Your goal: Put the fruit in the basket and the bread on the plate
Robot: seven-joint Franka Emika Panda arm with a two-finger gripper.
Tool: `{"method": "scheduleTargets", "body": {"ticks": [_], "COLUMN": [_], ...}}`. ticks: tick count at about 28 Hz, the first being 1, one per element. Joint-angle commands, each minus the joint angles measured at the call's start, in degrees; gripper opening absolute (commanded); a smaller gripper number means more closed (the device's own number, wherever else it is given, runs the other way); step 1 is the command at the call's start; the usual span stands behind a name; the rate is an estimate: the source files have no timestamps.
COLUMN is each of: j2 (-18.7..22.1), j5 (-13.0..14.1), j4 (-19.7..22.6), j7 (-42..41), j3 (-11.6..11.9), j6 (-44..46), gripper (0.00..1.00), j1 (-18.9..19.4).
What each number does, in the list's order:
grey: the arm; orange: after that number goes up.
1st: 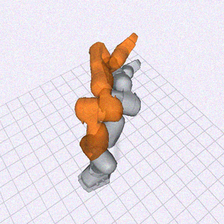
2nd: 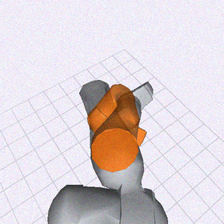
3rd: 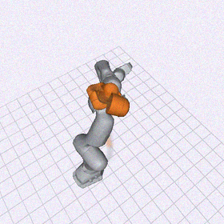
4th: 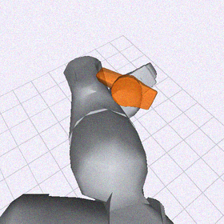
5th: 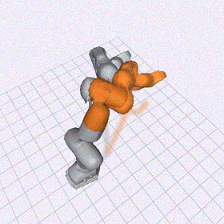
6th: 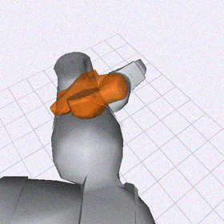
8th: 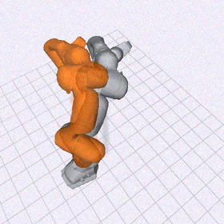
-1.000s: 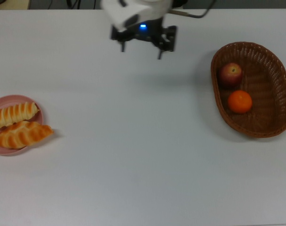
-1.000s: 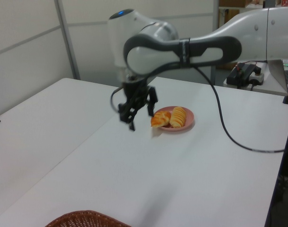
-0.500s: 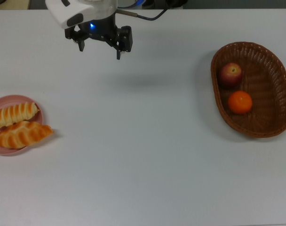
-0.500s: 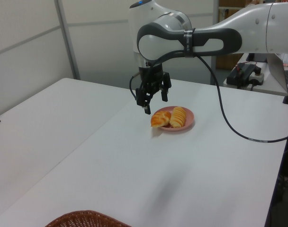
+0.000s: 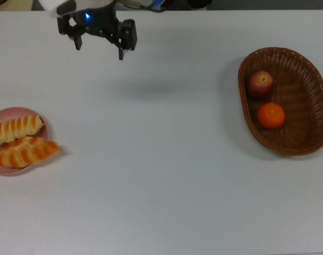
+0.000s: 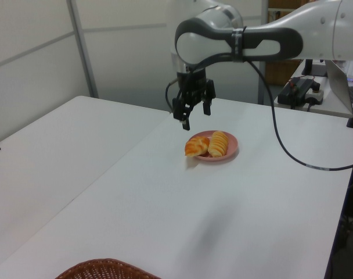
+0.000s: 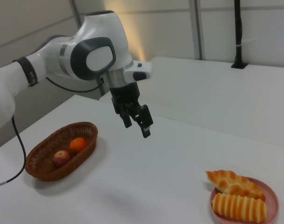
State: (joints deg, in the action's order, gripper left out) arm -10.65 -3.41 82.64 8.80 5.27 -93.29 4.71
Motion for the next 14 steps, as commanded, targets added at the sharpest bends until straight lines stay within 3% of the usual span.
{"method": "scheduleTargets", "body": {"ticks": [1,14], "j2": [2.65,3.09], "j5": [1.30,1.65], "j4": [2.09,2.00], "j7": [-1.68,-4.05], "j3": [1.50,2.73], "j6": [0.30,0.48], "gripper": [1.00,1.00], "j1": [0.92,0.74]}}
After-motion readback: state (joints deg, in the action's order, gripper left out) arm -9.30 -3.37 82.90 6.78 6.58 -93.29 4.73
